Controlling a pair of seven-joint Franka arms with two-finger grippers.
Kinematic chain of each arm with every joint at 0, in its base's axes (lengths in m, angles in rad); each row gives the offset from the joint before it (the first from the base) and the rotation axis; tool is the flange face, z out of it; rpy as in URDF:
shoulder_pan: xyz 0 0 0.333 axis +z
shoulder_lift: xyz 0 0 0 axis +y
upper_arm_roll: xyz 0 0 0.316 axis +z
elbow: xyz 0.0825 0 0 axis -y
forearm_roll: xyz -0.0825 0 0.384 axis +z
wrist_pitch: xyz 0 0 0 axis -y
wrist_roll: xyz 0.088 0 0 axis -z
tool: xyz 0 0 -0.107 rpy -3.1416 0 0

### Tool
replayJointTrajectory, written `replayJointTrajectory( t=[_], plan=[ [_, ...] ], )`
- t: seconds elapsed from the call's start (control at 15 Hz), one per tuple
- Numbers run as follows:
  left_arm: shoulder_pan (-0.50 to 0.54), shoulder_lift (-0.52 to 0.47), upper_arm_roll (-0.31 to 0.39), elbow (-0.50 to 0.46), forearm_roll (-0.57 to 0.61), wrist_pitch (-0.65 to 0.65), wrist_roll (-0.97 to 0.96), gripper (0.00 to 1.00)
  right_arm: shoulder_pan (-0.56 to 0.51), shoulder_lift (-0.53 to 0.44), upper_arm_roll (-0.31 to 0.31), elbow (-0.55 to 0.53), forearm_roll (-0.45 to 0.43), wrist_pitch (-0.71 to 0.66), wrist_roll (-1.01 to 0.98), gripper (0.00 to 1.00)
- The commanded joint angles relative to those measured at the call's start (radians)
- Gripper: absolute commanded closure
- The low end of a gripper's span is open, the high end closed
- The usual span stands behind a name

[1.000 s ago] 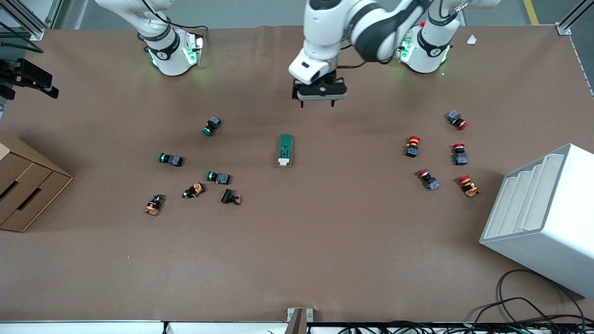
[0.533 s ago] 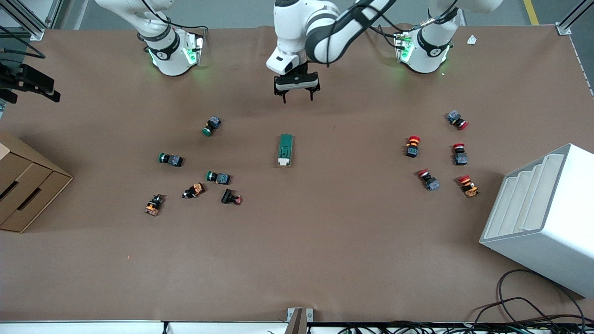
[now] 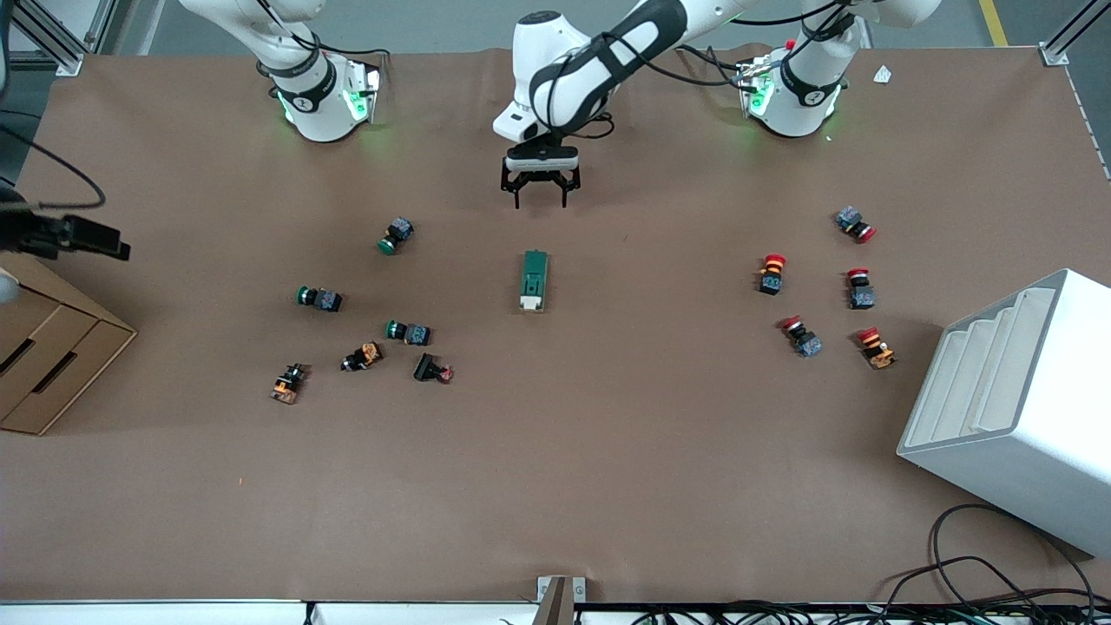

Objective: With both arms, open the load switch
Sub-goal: 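Lower the left gripper onto the green switch base to hold it, then reach the right gripper to the white lever of the switch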

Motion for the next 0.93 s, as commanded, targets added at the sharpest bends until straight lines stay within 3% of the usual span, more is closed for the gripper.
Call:
replayJointTrajectory(
  t=[0.0, 0.2, 0.47, 0.67, 0.87],
  plan=[
    [-0.039, 0.061, 0.027, 0.064, 0.125, -0.089, -0.027, 0.00, -0.024, 0.056, 0.012, 0.013, -0.003, 0.026, -0.010, 0.00],
    [-0.038, 0.093, 0.028, 0.069, 0.233, -0.132, -0.080, 0.00, 0.000, 0.047, 0.019, -0.013, 0.013, 0.022, 0.083, 0.00],
    [-0.044, 0.104, 0.030, 0.074, 0.242, -0.132, -0.107, 0.01, 0.164, 0.057, 0.023, -0.014, 0.017, 0.046, 0.568, 0.00],
    [-0.064, 0.115, 0.053, 0.075, 0.297, -0.133, -0.109, 0.01, 0.324, 0.131, 0.023, -0.008, 0.025, 0.140, 0.935, 0.00],
    [-0.088, 0.122, 0.077, 0.072, 0.312, -0.139, -0.123, 0.01, 0.408, 0.192, 0.021, -0.005, 0.158, 0.210, 1.230, 0.00]
  ],
)
